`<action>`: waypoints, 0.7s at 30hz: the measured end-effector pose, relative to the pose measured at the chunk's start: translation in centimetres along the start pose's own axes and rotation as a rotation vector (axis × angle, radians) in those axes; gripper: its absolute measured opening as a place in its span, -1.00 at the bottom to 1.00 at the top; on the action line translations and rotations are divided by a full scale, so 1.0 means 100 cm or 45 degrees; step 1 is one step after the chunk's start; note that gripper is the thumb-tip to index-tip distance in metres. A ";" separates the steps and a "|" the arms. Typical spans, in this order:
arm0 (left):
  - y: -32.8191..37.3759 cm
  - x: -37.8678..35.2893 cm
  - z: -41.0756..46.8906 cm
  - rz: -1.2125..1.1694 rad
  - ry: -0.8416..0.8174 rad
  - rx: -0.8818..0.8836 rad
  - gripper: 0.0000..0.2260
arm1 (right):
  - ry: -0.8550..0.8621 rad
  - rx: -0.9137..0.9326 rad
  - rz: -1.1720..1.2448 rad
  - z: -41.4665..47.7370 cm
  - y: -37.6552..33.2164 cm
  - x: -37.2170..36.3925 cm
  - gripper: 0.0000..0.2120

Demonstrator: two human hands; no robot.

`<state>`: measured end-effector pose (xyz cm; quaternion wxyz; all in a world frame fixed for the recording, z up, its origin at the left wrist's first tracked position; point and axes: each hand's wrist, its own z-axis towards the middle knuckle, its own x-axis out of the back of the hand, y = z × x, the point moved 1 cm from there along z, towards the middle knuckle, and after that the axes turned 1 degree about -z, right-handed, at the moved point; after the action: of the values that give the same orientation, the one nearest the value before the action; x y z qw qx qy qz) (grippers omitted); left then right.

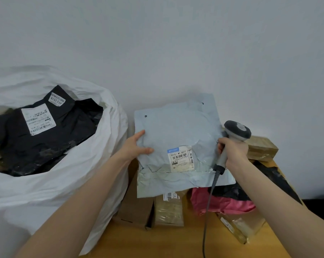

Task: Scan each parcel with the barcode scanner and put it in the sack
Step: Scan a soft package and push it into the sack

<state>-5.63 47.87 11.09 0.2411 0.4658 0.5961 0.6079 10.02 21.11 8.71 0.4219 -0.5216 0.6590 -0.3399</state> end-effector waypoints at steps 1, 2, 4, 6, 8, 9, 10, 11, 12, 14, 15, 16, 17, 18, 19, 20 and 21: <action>0.002 0.002 0.000 0.114 0.055 -0.010 -0.27 | 0.005 0.026 -0.021 0.001 -0.001 0.001 -0.83; 0.004 0.004 -0.001 0.241 0.103 -0.037 -0.36 | 0.013 0.048 -0.034 0.001 -0.003 0.003 -0.82; 0.005 0.006 -0.001 0.344 0.217 -0.091 -0.58 | 0.011 0.069 -0.031 0.001 -0.005 0.005 -0.81; 0.006 0.006 -0.002 0.253 0.279 -0.149 -0.85 | -0.008 0.073 -0.014 0.000 -0.005 0.006 -0.81; 0.008 0.006 -0.002 0.229 0.302 -0.209 -0.92 | -0.028 0.064 0.004 -0.002 -0.006 0.007 -0.82; 0.009 0.008 -0.001 0.208 0.316 -0.201 -0.88 | -0.044 0.062 -0.004 -0.002 -0.007 0.008 -0.82; 0.010 0.009 0.000 0.155 0.340 -0.174 -0.79 | -0.061 0.065 -0.030 -0.003 -0.008 0.009 -0.81; 0.011 0.010 0.001 0.072 0.354 -0.148 -0.76 | -0.071 0.079 -0.077 -0.003 -0.009 0.010 -0.81; 0.012 0.010 0.000 -0.026 0.355 -0.140 -0.83 | -0.065 0.108 -0.138 -0.004 -0.010 0.012 -0.81; 0.014 0.007 -0.002 -0.156 0.359 -0.133 -0.94 | -0.064 0.207 -0.268 -0.010 -0.012 0.014 -0.82; 0.015 0.004 -0.003 -0.179 0.360 -0.135 -0.93 | -0.105 0.271 -0.317 -0.017 -0.012 0.013 -0.82; 0.016 0.001 -0.004 -0.192 0.344 -0.133 -0.93 | -0.175 0.335 -0.364 -0.024 -0.014 0.010 -0.83; 0.017 -0.002 -0.006 -0.204 0.312 -0.131 -0.93 | -0.267 0.391 -0.410 -0.033 -0.014 0.006 -0.83; 0.018 -0.006 -0.006 -0.209 0.269 -0.132 -0.93 | -0.367 0.427 -0.457 -0.042 -0.014 0.001 -0.84; 0.020 -0.010 -0.006 -0.220 0.222 -0.133 -0.94 | -0.471 0.440 -0.507 -0.049 -0.012 -0.006 -0.85; 0.022 -0.016 -0.007 -0.242 0.172 -0.131 -0.94 | -0.564 0.418 -0.556 -0.056 -0.009 -0.012 -0.88; 0.024 -0.022 -0.008 -0.279 0.128 -0.123 -0.95 | -0.633 0.369 -0.590 -0.060 -0.004 -0.019 -0.89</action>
<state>-4.72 45.19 12.87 0.2981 0.3546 0.6249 0.6284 4.90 22.87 11.92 0.5506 -0.6584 0.3458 -0.3791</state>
